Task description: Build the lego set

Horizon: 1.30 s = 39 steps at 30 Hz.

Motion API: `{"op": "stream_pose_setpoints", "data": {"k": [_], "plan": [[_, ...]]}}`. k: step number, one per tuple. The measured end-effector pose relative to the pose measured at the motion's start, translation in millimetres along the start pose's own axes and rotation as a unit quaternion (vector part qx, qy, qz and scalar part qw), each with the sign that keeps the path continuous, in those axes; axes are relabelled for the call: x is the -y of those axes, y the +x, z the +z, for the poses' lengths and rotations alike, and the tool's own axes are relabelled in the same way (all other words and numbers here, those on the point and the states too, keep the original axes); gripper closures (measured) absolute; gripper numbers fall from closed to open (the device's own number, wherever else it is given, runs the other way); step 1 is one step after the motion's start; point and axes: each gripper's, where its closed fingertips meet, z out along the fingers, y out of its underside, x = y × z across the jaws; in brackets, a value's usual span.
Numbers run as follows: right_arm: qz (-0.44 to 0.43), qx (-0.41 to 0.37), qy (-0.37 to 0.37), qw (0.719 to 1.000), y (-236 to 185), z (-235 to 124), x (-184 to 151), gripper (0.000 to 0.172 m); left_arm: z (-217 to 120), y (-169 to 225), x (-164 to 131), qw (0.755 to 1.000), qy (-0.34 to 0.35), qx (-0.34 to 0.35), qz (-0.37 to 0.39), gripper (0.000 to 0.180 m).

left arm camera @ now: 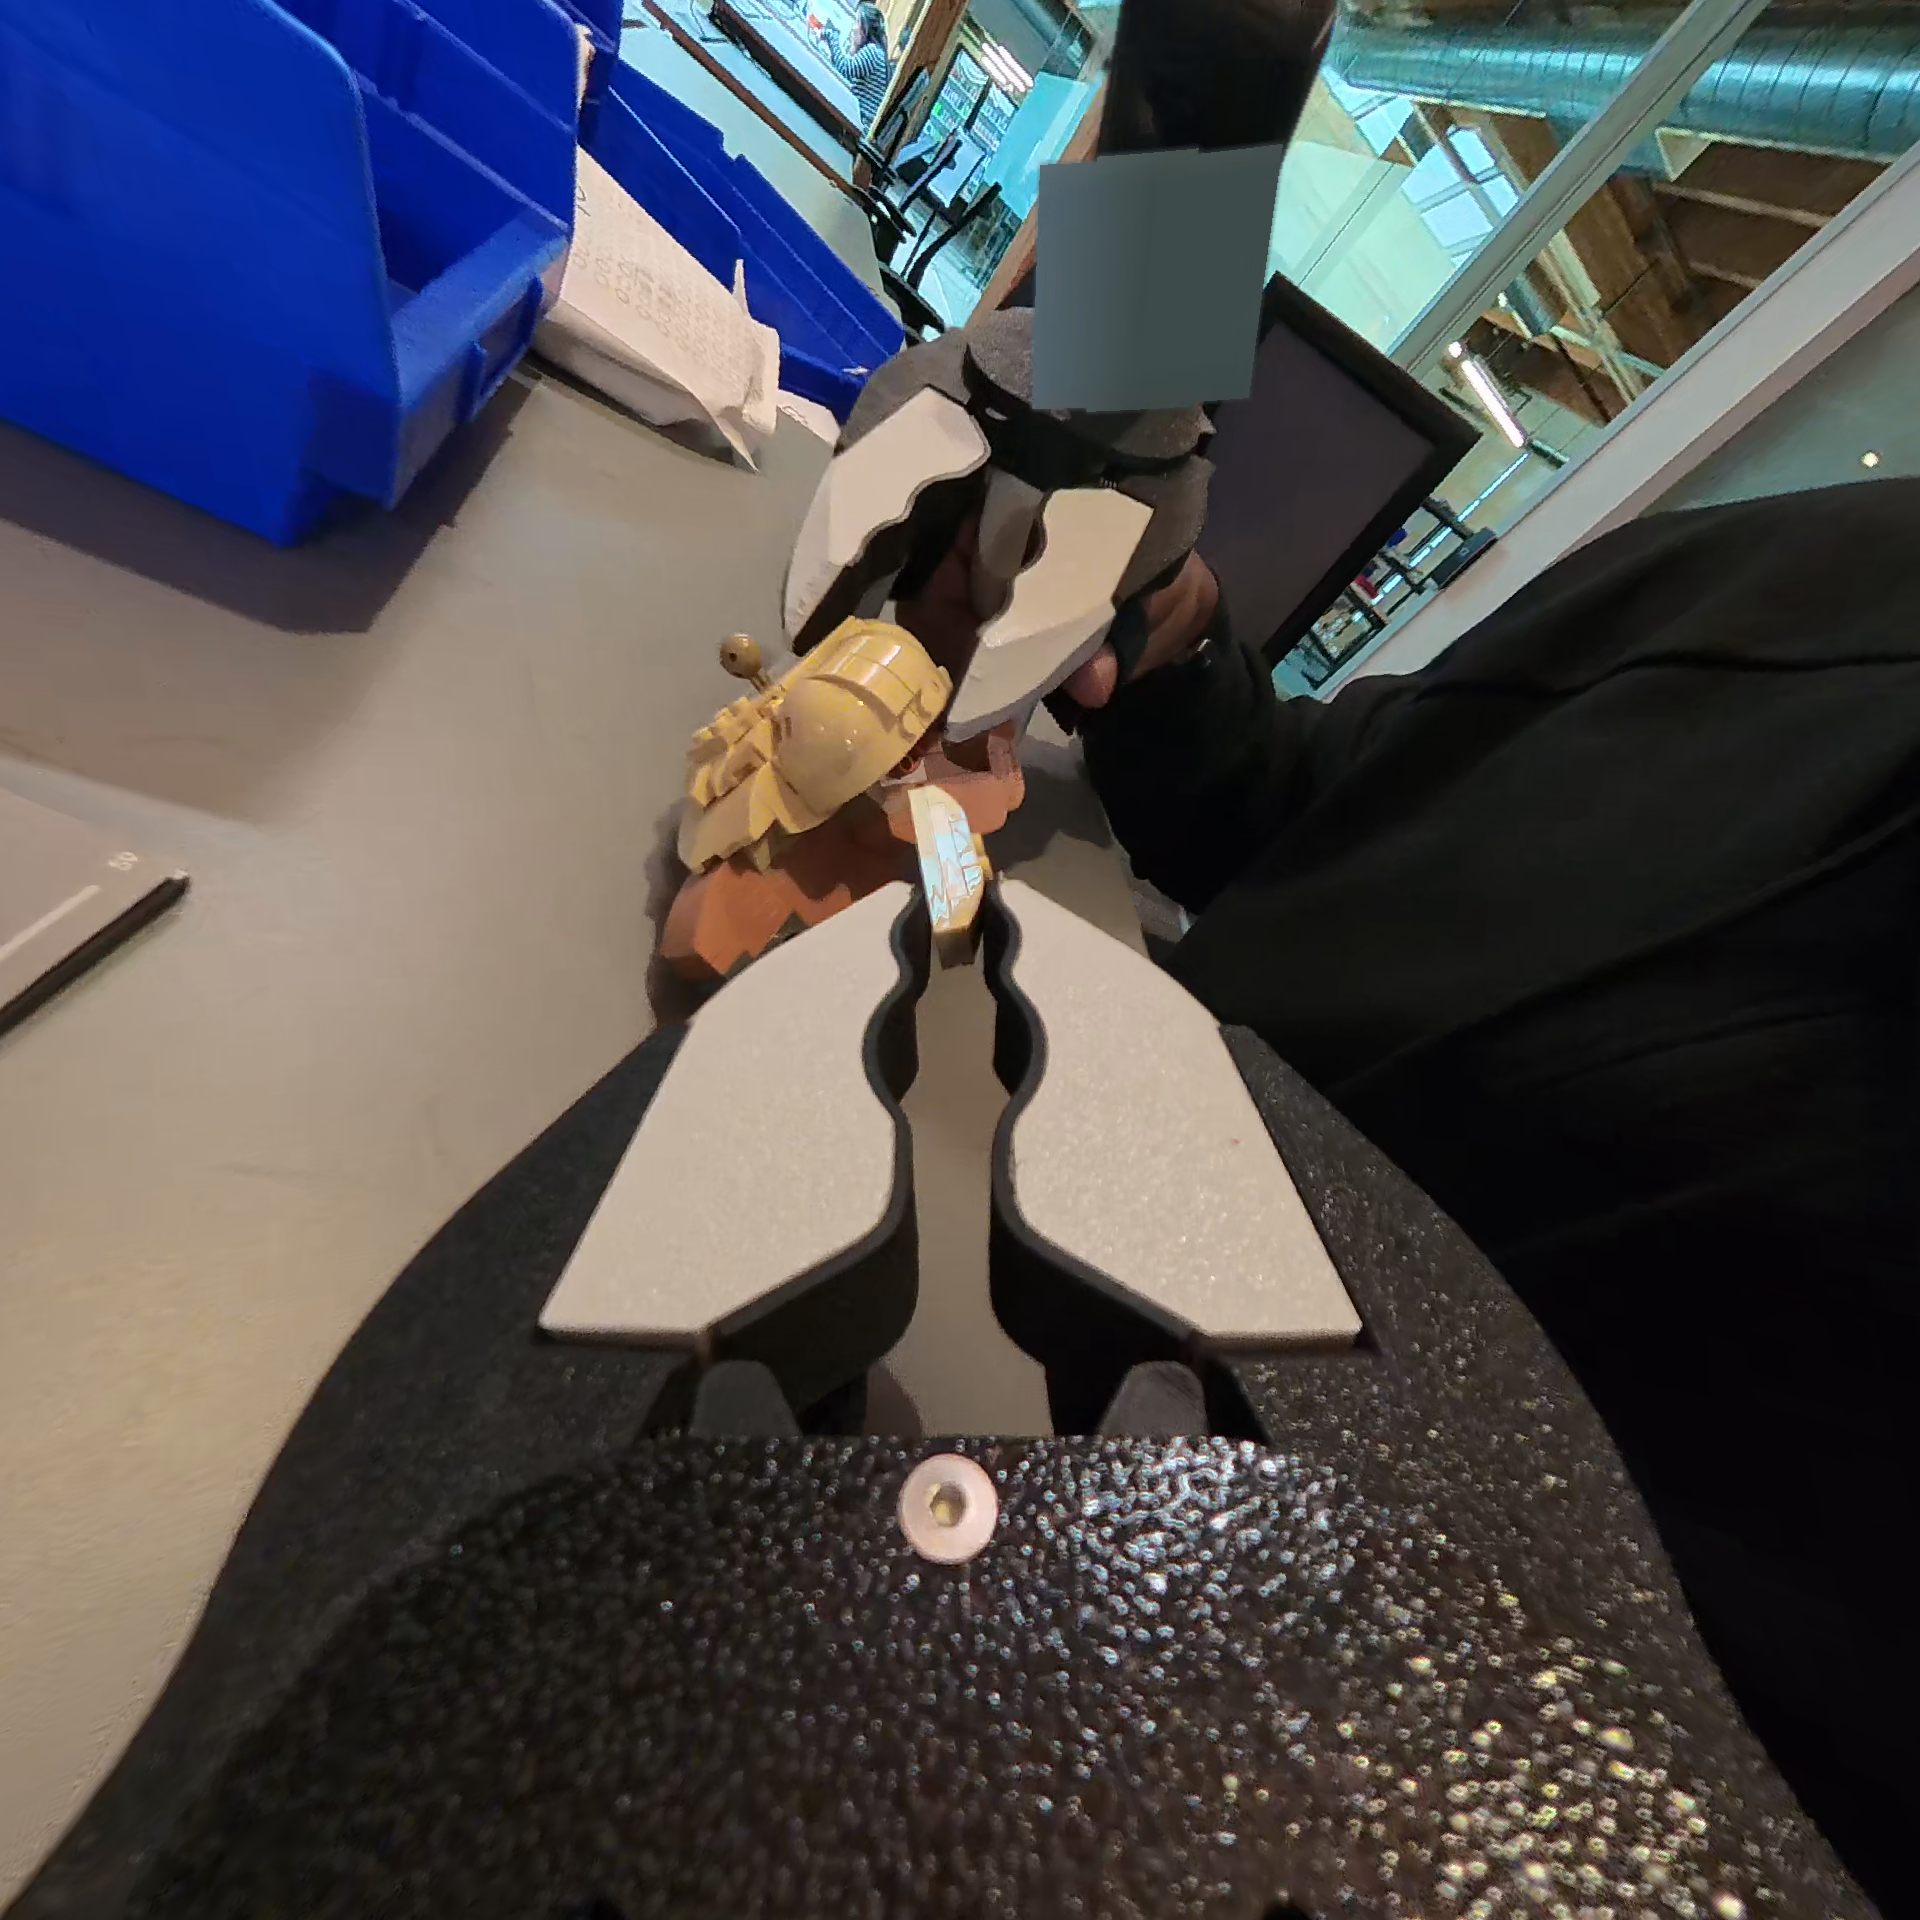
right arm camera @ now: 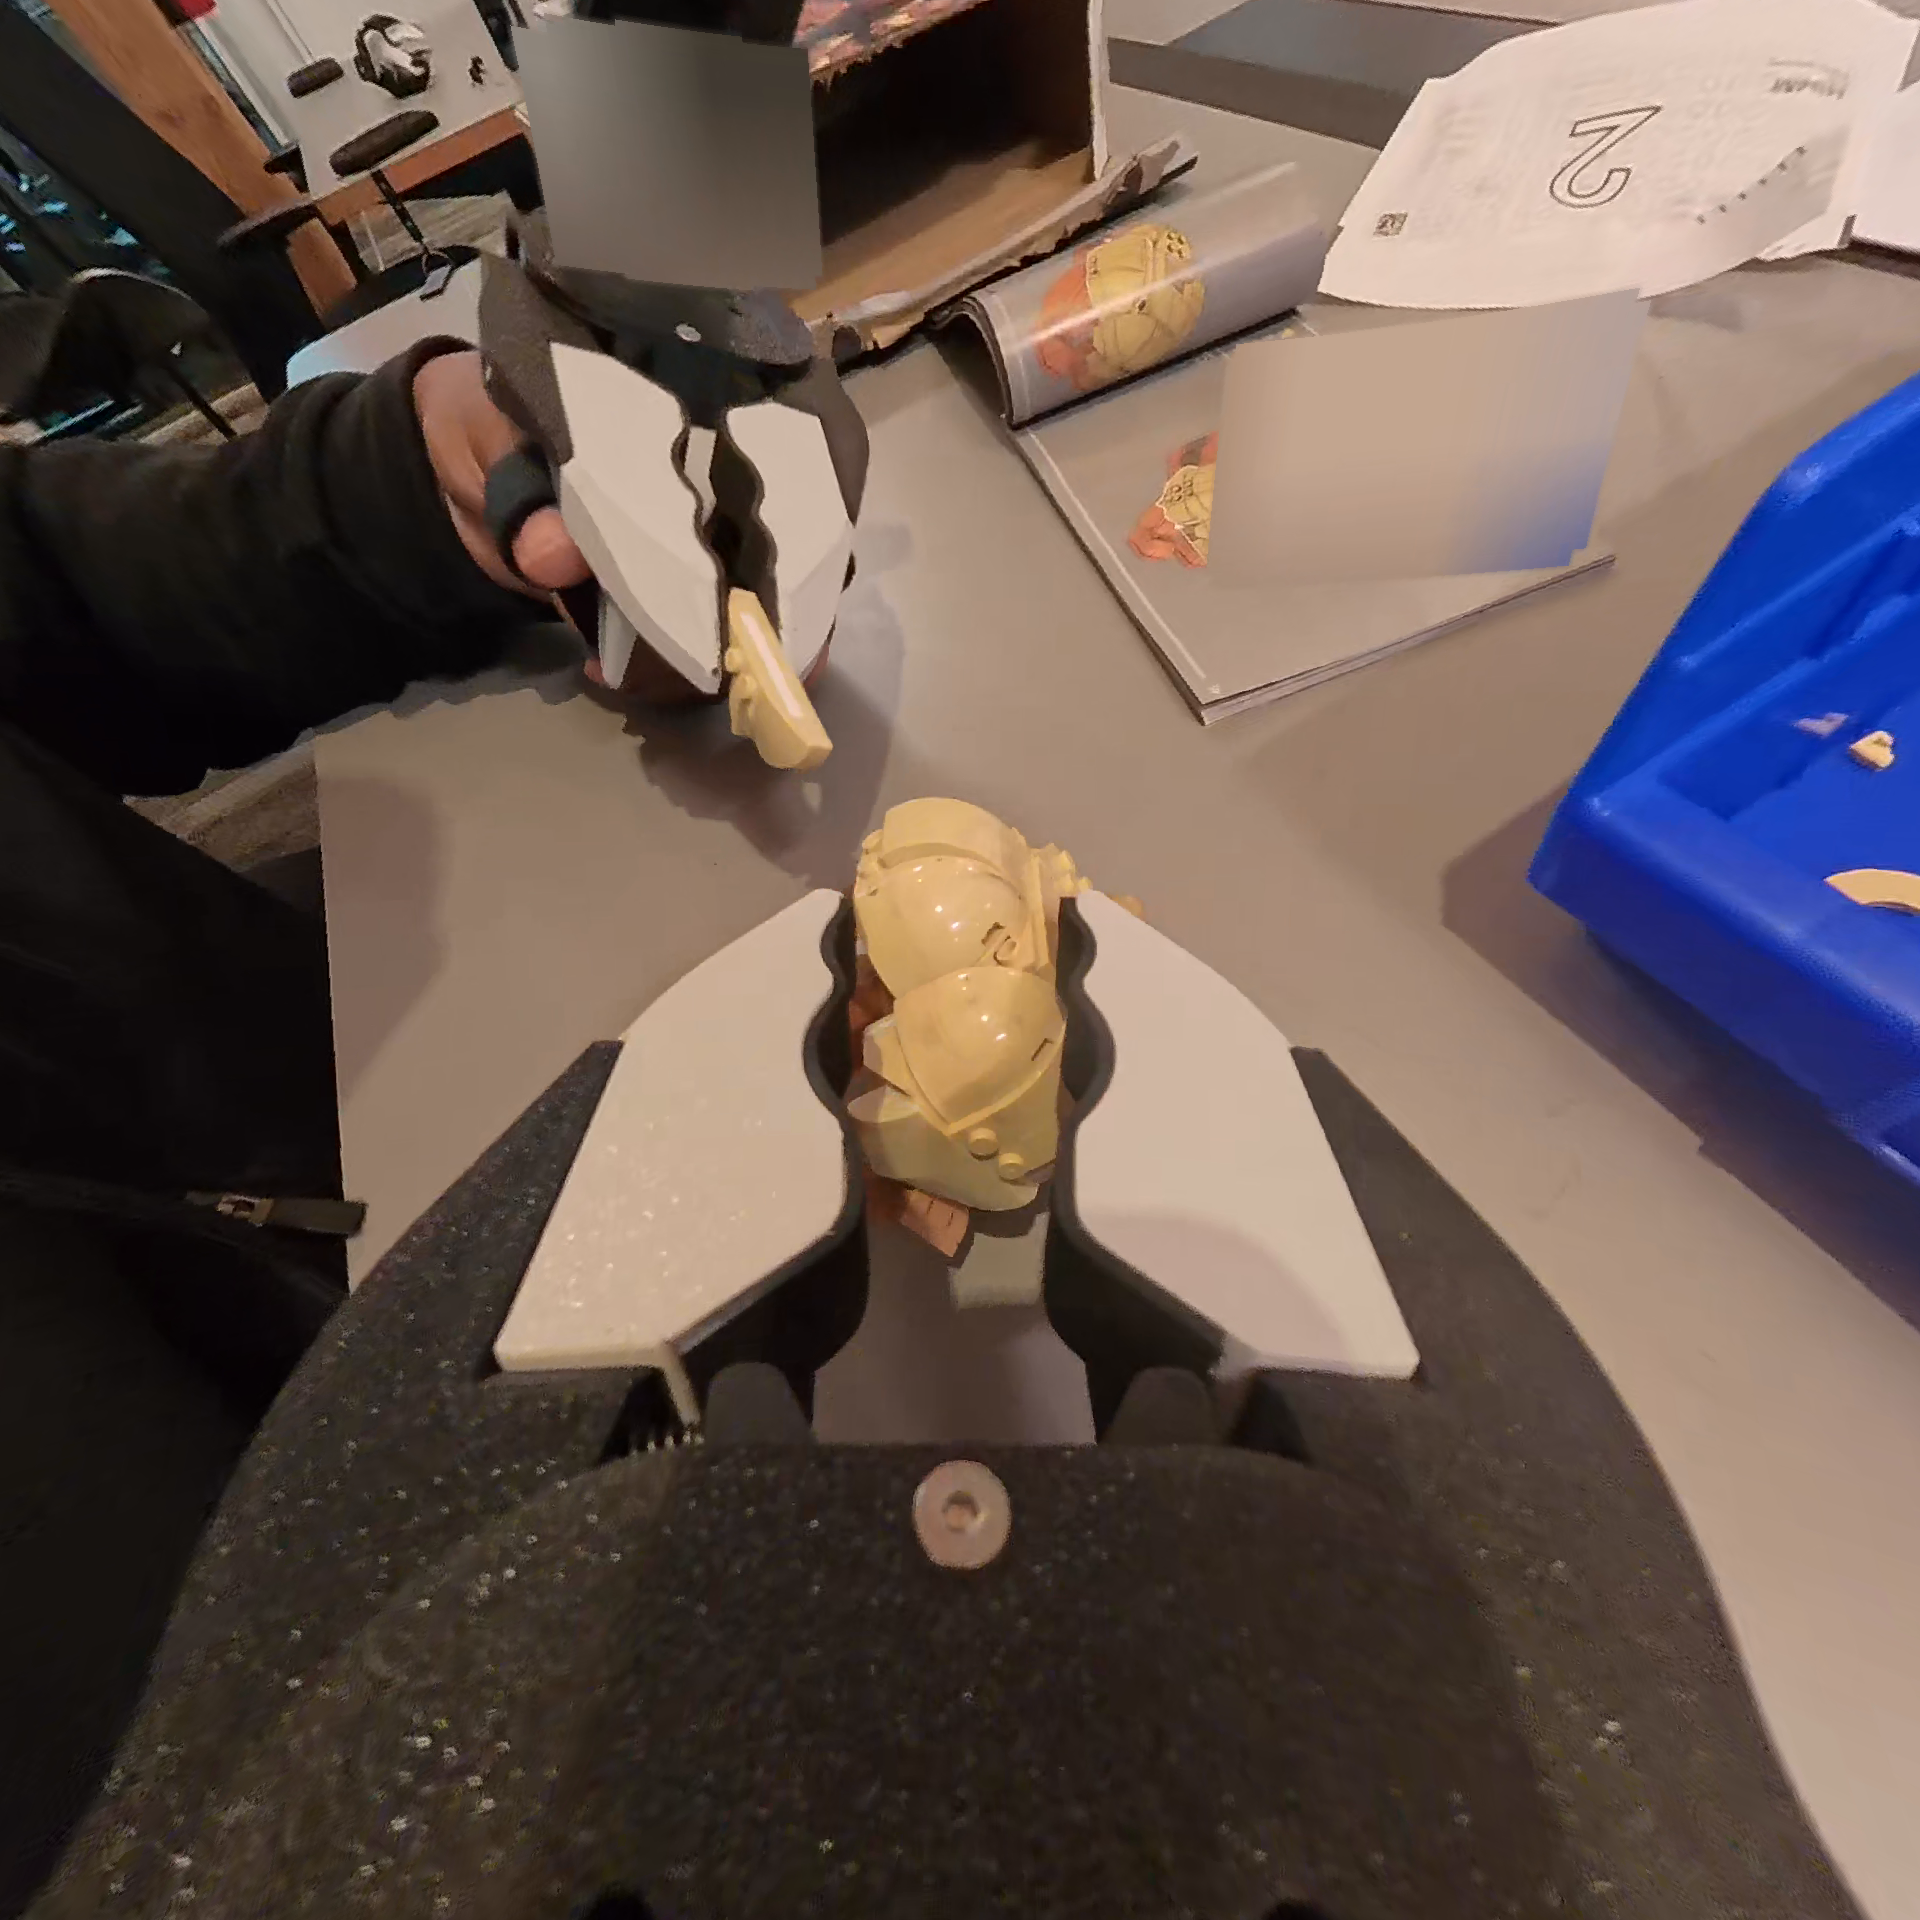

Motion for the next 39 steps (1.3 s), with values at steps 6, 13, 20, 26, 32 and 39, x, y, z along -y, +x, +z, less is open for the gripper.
{"op": "stream_pose_setpoints", "data": {"k": [6,13,20,26,32,39], "plan": [[-0.057,-0.008,-0.011,0.998,-6.6,-5.9,-7.4,0.130,5.4,5.3,0.1,0.999,0.007,-0.020,-0.035,0.171],[-0.170,-0.032,0.014,0.985,-17.3,-19.4,3.8,0.128,11.5,13.5,5.4,0.995,0.032,-0.056,-0.079,0.171],[-0.304,-0.005,0.049,0.952,-52.5,-14.6,12.8,0.134,25.4,29.7,8.6,0.980,0.052,-0.123,-0.151,0.171],[-0.337,-0.016,0.039,0.940,-55.9,-6.0,10.0,0.139,32.0,34.2,5.4,0.977,0.042,-0.133,-0.163,0.171],[-0.350,-0.014,0.048,0.935,-61.9,-4.2,11.0,0.156,36.0,36.5,2.7,0.976,0.035,-0.136,-0.167,0.171],[-0.350,-0.009,0.042,0.936,-62.5,-7.3,4.7,0.156,41.0,36.8,-1.8,0.978,0.022,-0.129,-0.164,0.171]]}}
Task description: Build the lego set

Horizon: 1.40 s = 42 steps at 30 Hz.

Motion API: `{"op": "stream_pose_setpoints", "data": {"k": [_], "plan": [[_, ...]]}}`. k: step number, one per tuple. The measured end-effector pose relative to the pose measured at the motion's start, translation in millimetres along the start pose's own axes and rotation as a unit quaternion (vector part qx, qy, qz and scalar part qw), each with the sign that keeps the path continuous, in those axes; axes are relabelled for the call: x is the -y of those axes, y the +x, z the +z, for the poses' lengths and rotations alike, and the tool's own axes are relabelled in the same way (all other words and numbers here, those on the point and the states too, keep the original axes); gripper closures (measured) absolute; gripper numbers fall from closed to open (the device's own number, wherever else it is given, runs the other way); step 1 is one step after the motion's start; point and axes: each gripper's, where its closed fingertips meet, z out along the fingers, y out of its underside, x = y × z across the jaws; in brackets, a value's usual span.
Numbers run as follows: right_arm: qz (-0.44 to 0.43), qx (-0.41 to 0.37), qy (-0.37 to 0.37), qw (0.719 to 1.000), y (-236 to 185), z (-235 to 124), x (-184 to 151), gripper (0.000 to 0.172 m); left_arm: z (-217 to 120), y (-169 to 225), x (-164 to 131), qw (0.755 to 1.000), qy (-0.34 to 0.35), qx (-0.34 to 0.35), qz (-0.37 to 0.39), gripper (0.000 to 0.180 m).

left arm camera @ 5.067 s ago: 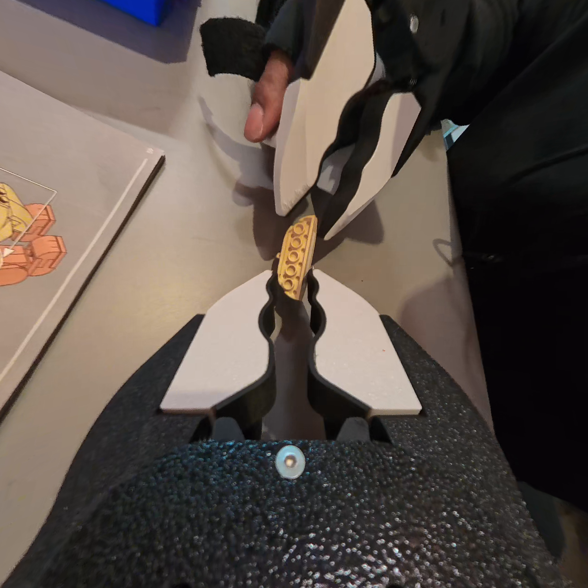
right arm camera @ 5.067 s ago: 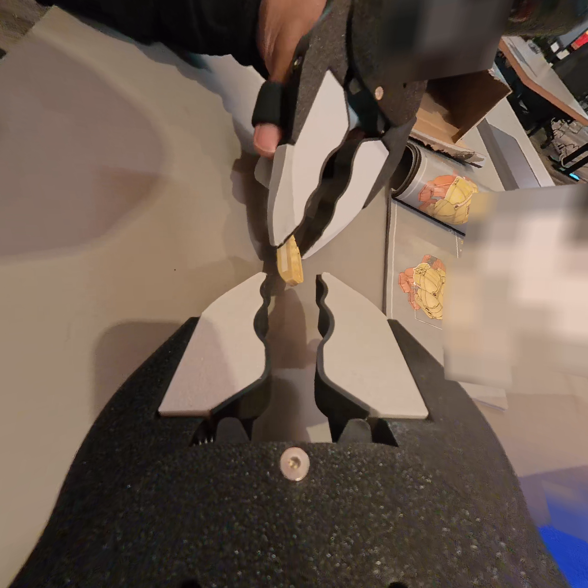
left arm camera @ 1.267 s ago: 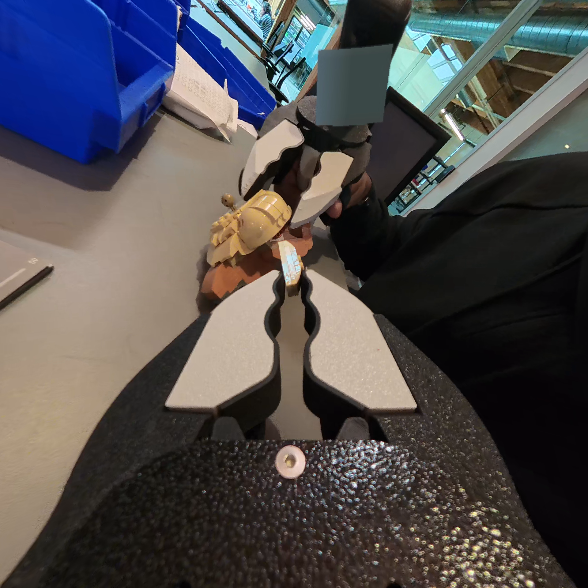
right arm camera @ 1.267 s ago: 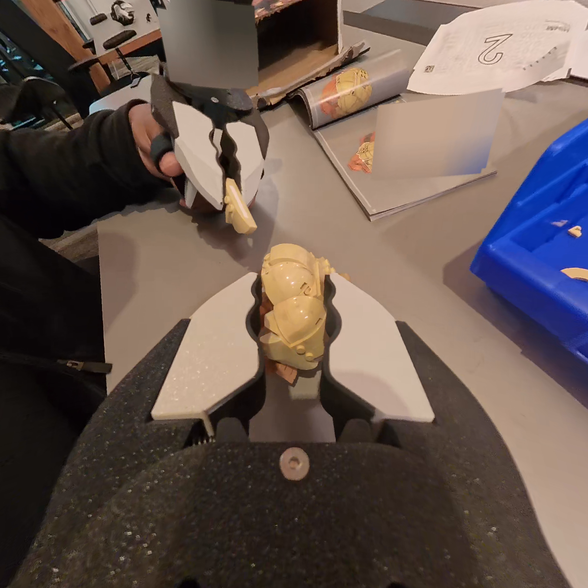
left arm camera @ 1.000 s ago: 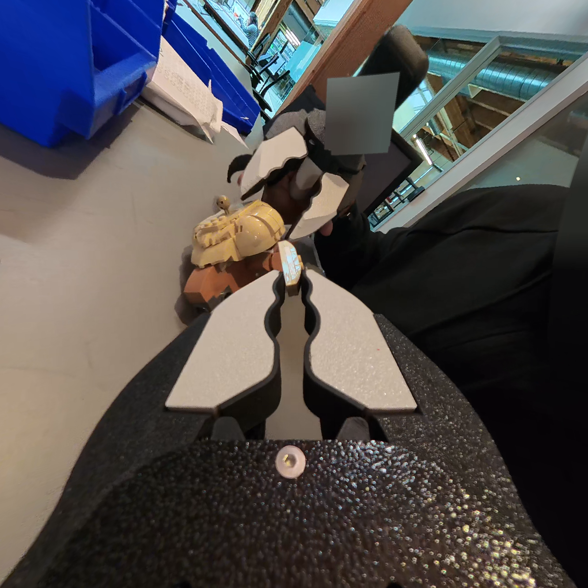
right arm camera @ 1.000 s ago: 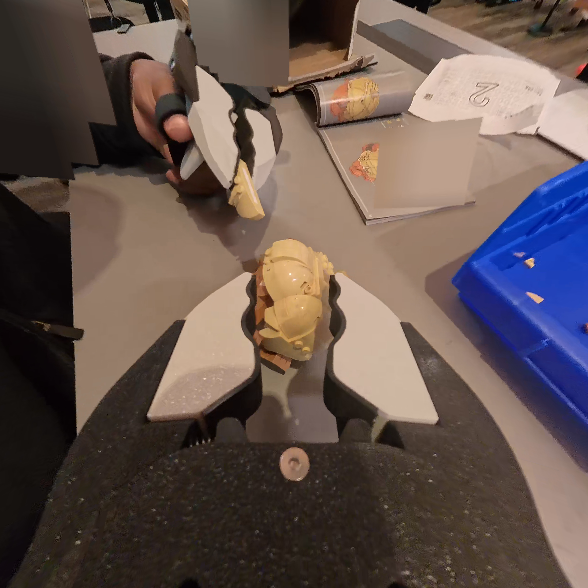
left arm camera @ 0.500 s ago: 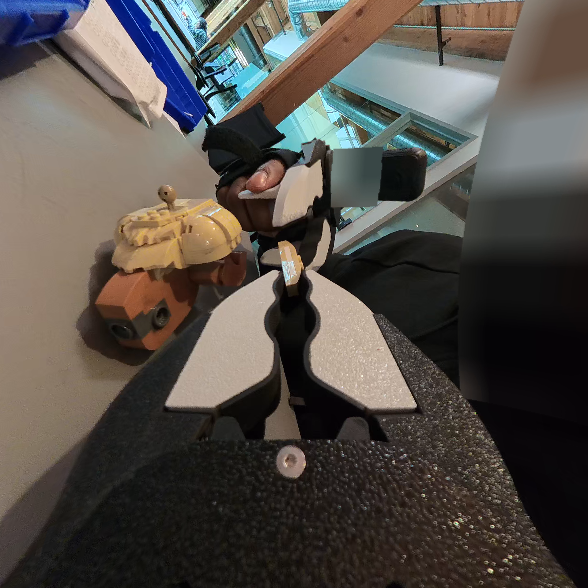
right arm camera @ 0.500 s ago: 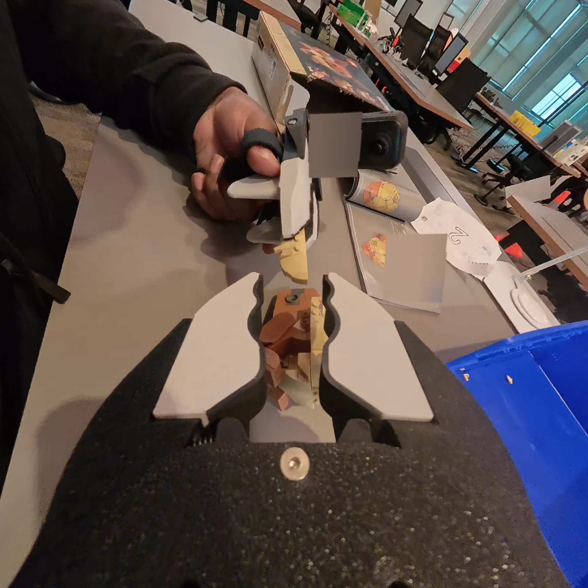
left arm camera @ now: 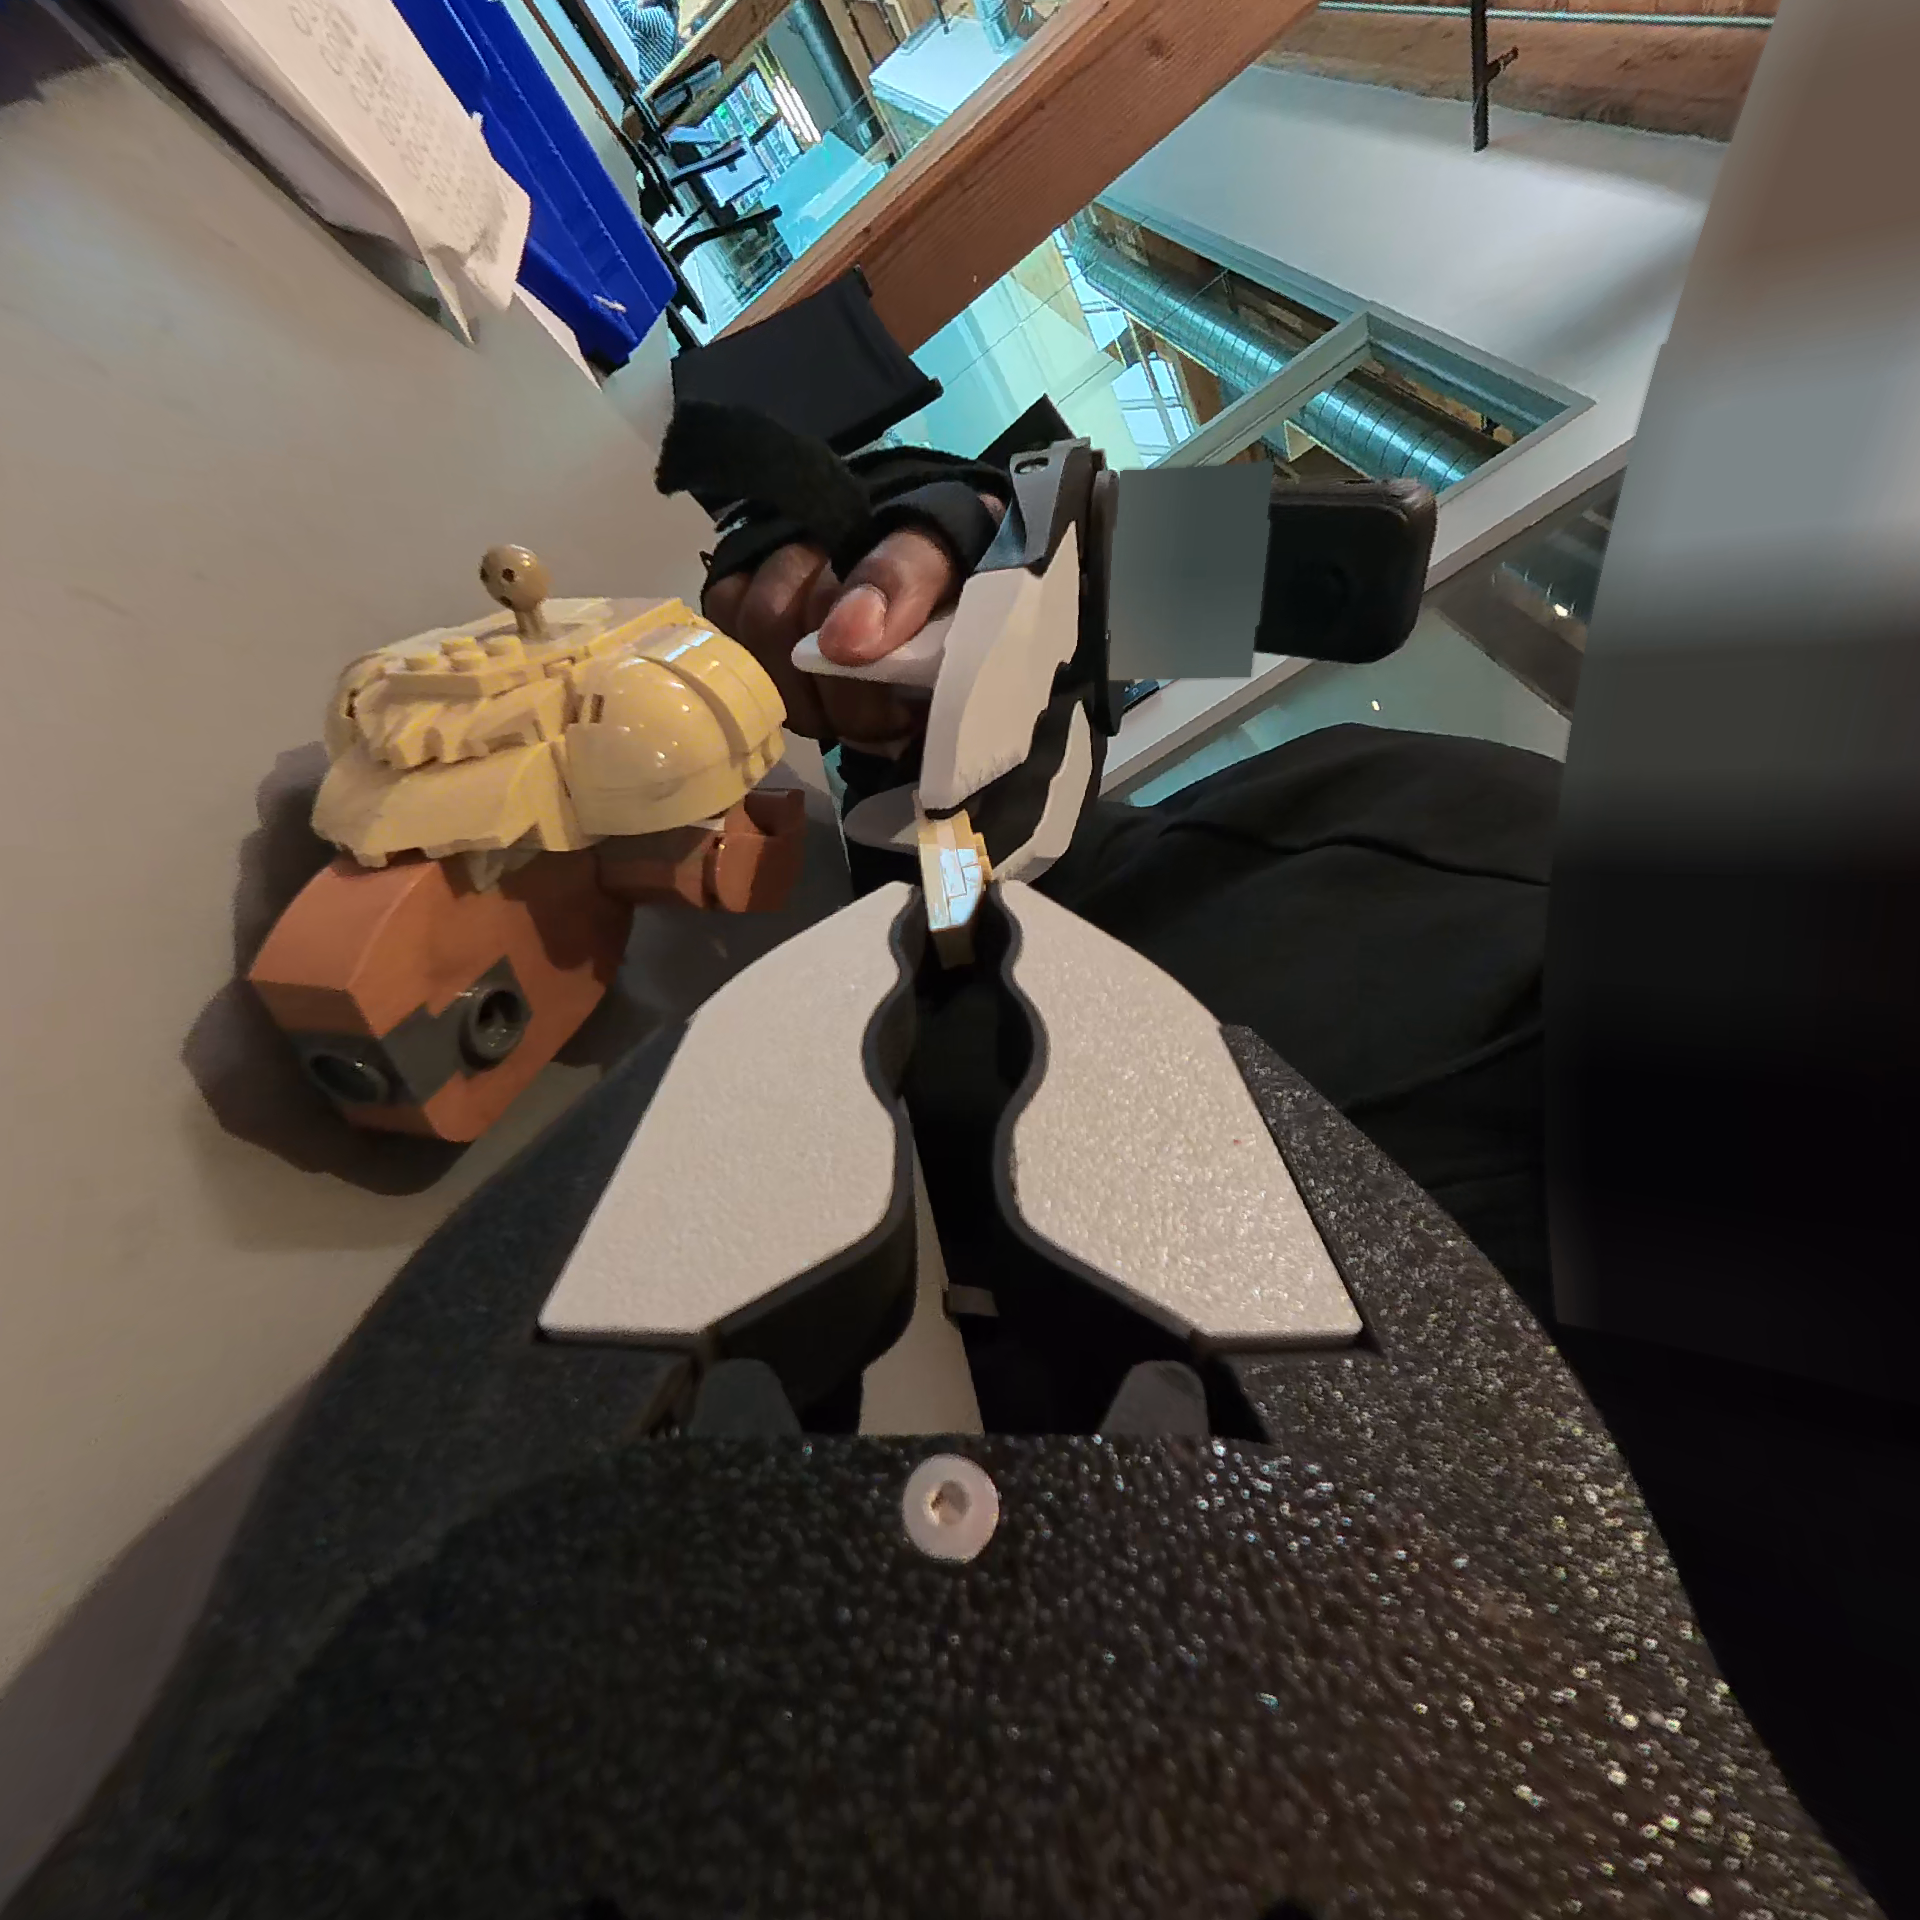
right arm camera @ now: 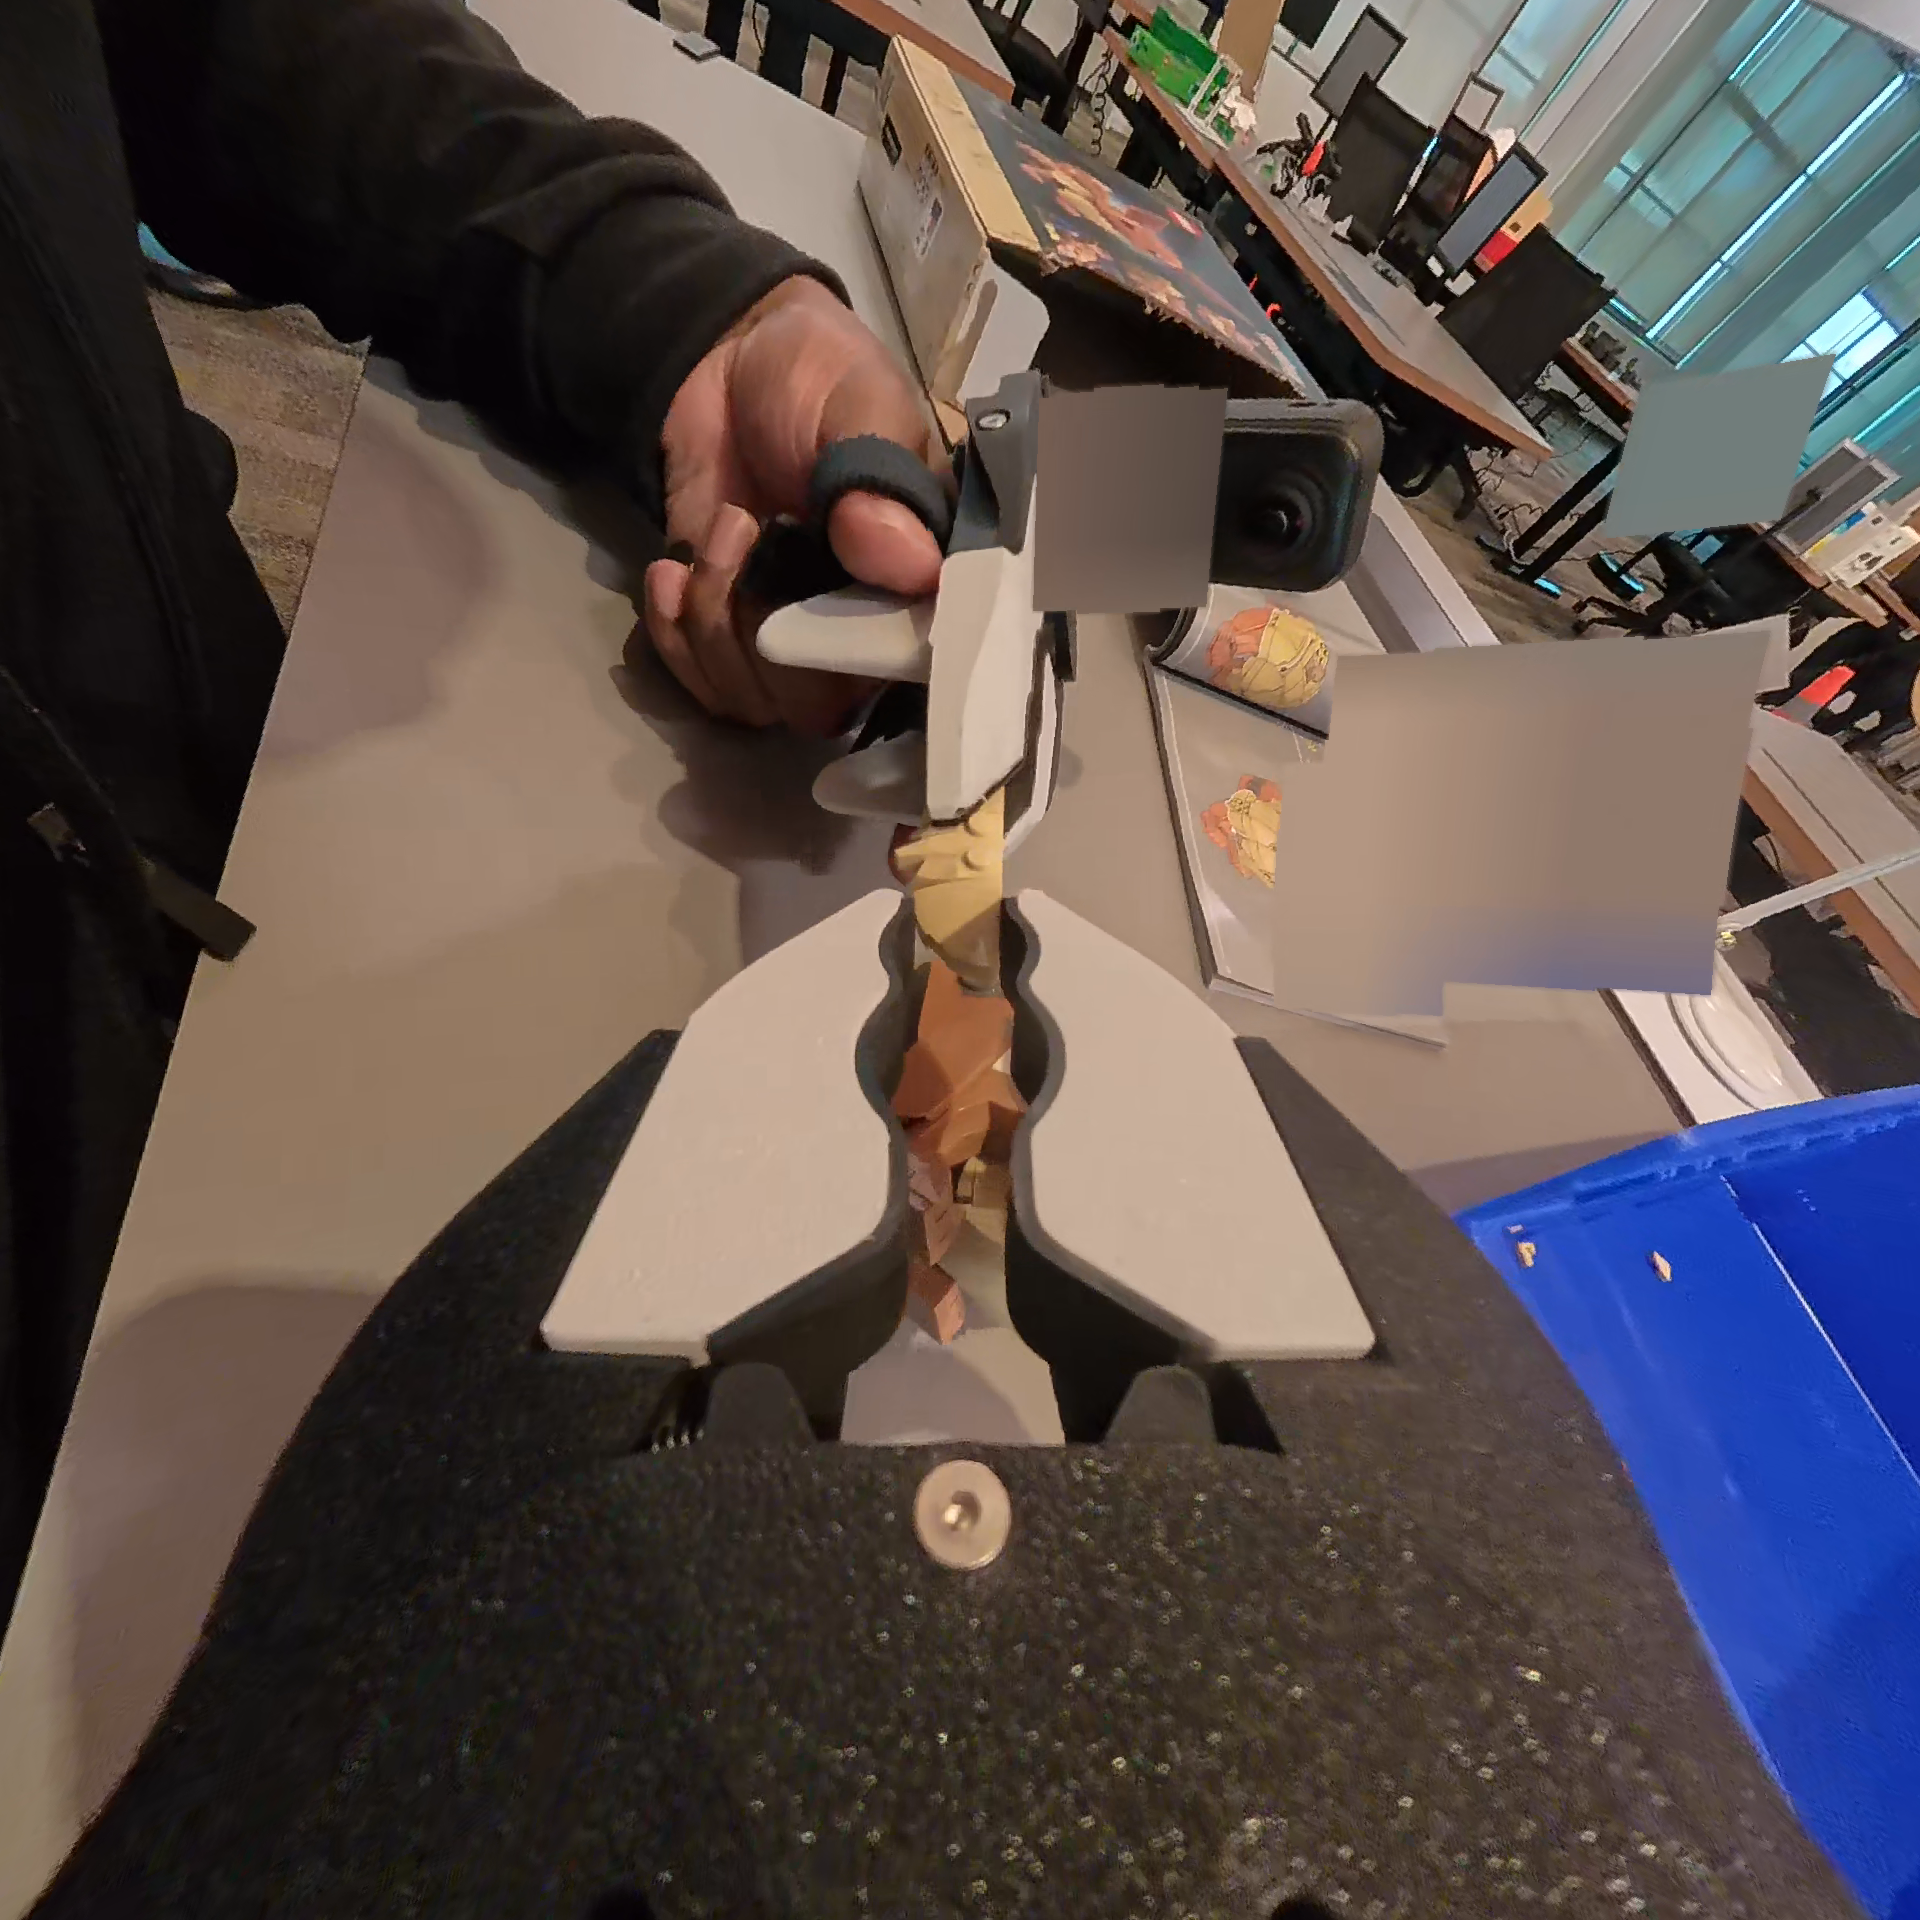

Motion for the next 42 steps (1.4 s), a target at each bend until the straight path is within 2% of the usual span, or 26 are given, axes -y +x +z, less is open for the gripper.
{"op": "stream_pose_setpoints", "data": {"k": [4,7,10,13,24,29,35,42], "plan": [[0.004,-0.007,-0.025,1.000,2.8,-4.3,-9.0,0.157,-3.4,-12.2,2.5,0.998,-0.003,0.054,0.034,0.162],[0.008,-0.010,-0.045,0.999,4.3,-6.8,-16.5,0.156,-9.6,-25.6,4.9,0.992,-0.010,0.111,0.064,0.162],[-0.004,-0.018,-0.063,0.998,5.3,-6.8,-21.9,0.157,-9.2,-32.7,1.9,0.987,-0.025,0.139,0.074,0.162],[-0.012,-0.021,-0.071,0.997,5.1,-5.8,-24.2,0.156,-5.7,-35.9,-1.7,0.985,-0.041,0.150,0.080,0.163],[-0.025,-0.029,-0.098,0.994,6.5,-5.7,-30.2,0.157,-5.8,-40.7,2.5,0.983,-0.031,0.163,0.074,0.163],[-0.022,-0.034,-0.102,0.994,9.1,-6.6,-30.3,0.157,-7.6,-45.0,4.3,0.977,-0.034,0.189,0.096,0.163],[-0.018,-0.039,-0.108,0.993,11.5,-8.7,-31.5,0.156,-15.9,-52.4,10.3,0.945,-0.055,0.258,0.192,0.161],[-0.005,-0.042,-0.112,0.993,12.8,-8.6,-32.4,0.156,-13.7,-50.2,13.1,0.900,-0.083,0.292,0.313,0.156]]}}
